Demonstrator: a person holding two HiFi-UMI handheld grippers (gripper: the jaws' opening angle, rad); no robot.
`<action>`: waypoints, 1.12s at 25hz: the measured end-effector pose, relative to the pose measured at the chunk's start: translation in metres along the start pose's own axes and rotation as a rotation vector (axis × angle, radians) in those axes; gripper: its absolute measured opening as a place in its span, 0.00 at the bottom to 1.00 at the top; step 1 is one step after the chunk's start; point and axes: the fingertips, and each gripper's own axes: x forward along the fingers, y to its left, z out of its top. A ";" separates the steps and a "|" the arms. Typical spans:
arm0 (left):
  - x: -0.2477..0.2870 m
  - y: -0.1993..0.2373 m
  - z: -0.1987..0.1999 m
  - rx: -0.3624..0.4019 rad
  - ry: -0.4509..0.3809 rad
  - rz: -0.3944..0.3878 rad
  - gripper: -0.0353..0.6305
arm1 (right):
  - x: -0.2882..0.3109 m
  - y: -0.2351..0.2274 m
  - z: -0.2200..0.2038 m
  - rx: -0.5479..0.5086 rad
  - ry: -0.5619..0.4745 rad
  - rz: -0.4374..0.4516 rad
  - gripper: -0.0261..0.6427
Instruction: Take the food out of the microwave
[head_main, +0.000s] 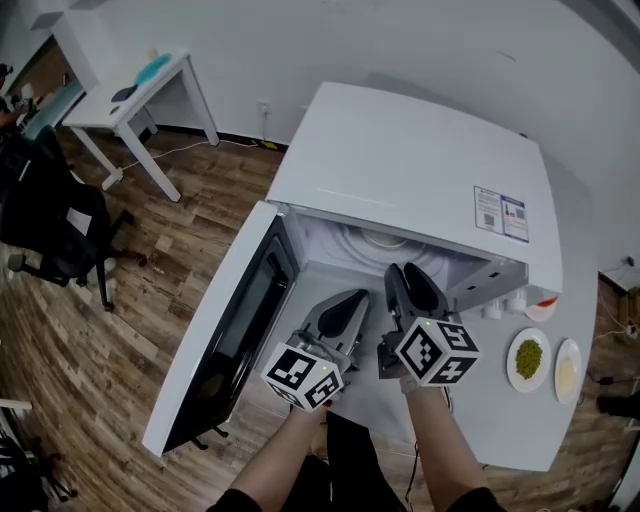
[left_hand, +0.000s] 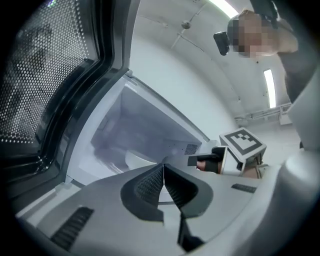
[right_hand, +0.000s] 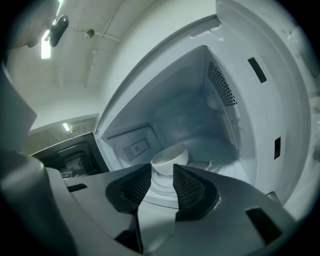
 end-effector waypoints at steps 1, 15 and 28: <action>0.000 0.001 -0.001 0.000 0.002 0.002 0.07 | 0.002 -0.003 0.002 0.013 -0.002 -0.005 0.22; 0.012 0.012 -0.002 0.002 0.003 0.025 0.07 | 0.035 -0.026 0.017 0.137 -0.010 -0.052 0.28; 0.018 0.022 0.003 -0.005 -0.005 0.045 0.07 | 0.056 -0.040 0.020 0.274 0.025 -0.097 0.28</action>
